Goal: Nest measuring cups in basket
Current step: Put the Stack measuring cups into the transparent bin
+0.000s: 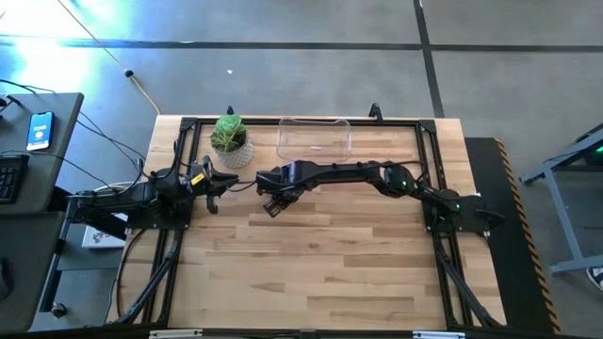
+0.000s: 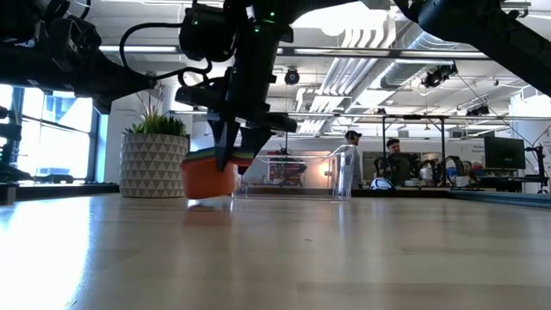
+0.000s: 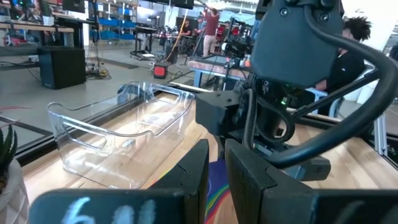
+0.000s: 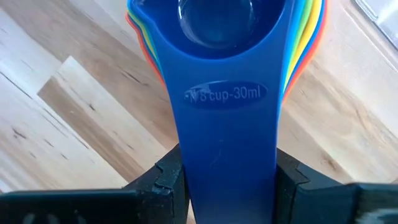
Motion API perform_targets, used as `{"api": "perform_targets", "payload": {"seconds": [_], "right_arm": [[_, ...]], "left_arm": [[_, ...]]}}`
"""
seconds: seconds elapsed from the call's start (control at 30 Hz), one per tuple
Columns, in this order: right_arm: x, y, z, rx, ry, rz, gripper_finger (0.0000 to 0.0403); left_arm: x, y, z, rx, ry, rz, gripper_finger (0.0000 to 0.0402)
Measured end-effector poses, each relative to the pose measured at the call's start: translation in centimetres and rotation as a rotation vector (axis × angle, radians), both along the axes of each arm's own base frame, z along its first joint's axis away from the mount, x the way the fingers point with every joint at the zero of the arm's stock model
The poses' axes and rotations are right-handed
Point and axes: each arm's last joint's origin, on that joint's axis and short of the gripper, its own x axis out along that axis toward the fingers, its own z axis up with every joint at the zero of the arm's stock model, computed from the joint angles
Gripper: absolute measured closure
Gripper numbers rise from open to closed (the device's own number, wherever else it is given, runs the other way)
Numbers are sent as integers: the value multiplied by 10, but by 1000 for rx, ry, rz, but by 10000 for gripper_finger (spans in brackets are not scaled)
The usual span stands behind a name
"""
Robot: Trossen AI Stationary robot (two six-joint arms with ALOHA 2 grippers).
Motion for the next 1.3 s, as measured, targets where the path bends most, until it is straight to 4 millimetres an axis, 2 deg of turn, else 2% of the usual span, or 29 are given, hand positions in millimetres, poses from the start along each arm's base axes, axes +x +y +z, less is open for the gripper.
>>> {"api": "perform_targets", "payload": {"seconds": [0.53, 0.87, 1.3], "right_arm": [[0, -6, 0, -55, 3, 37, 279], [3, -6, 1, -29, -23, 50, 279], [-6, -8, 28, -68, -51, 46, 279]], "left_arm": [[0, 0, 0, 0, 0, 0, 358], [0, 0, 0, 0, 0, 0, 358], [0, 0, 0, 0, -1, 0, 358]]}}
